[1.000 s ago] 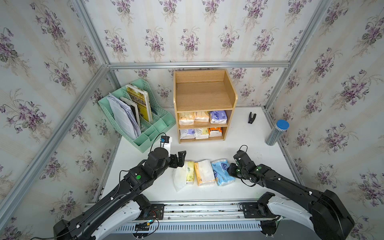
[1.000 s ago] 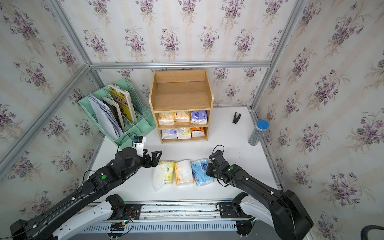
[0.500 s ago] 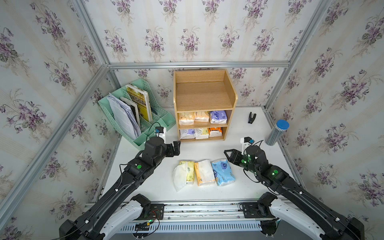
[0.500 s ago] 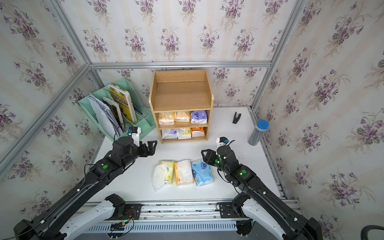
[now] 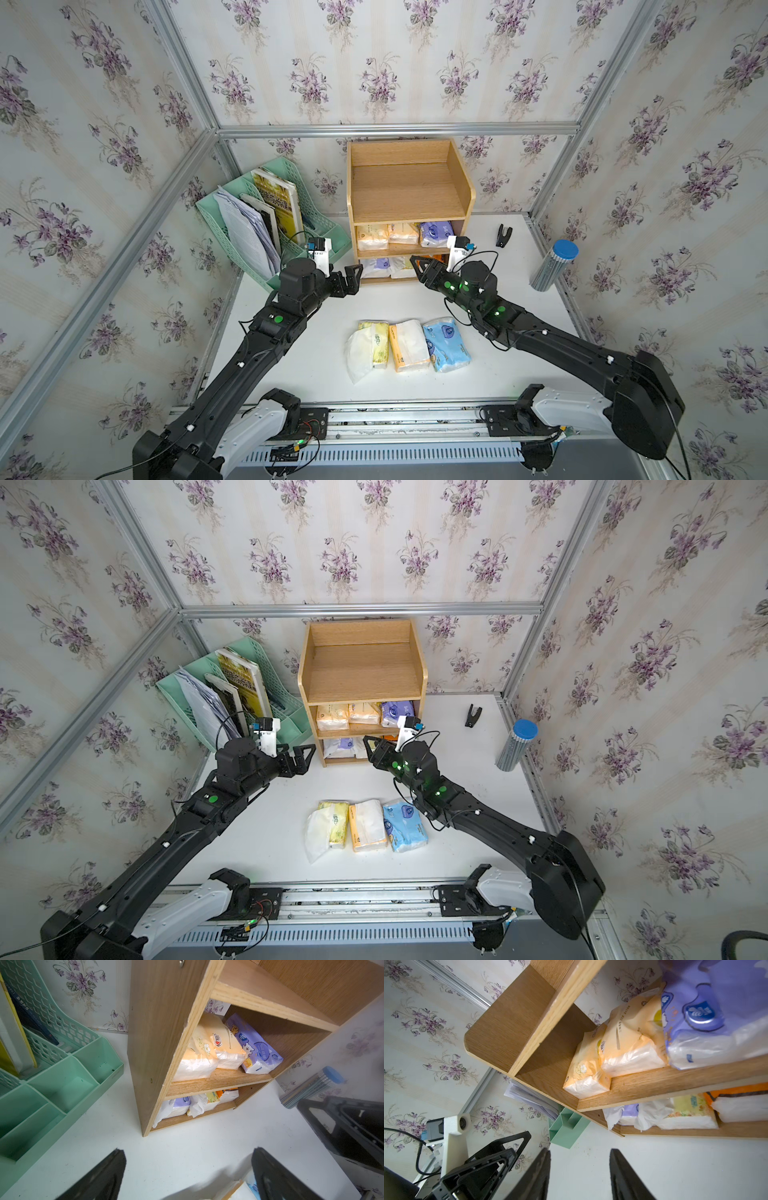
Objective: Remove the tissue boxes from the shelf
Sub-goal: Adjust the box of tissues at the center of the board, then pick up a box of tissues from the shelf.
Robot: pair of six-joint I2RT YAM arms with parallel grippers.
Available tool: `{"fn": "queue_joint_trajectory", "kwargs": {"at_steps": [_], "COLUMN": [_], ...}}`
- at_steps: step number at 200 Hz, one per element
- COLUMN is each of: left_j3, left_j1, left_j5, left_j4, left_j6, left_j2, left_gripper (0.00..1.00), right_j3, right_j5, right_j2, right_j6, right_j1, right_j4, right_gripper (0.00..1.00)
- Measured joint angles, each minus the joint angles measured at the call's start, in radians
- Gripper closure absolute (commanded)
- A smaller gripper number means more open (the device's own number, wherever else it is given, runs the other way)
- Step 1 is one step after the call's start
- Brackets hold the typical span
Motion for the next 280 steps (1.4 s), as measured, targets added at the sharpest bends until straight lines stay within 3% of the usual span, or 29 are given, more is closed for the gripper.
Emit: {"fn": "queue_joint_trajectory", "kwargs": {"at_steps": [68,216,280], "left_j3": [-0.037,-0.108,-0.126], "left_j1": [0.069,0.074,0.074], "left_j5": [0.093,0.174,0.174], "left_j4": [0.047,0.085,0.068], "left_j6": [-0.022,-0.078,-0.066], "left_j2": [0.027,0.033,-0.045], "left_gripper": [0.01,0.01,0.01], "right_j3": [0.113,0.288,0.346], "right_j5": [0.033,0.108,0.127], "right_j2": [0.202,0.491,0.572], "right_j6": [-0.014,-0.016,-0.019], "right_j1": [0.021,0.024,0.024], "right_j4": [0.127,0.229,0.228], "right_gripper": [0.45,0.45,0.46]}}
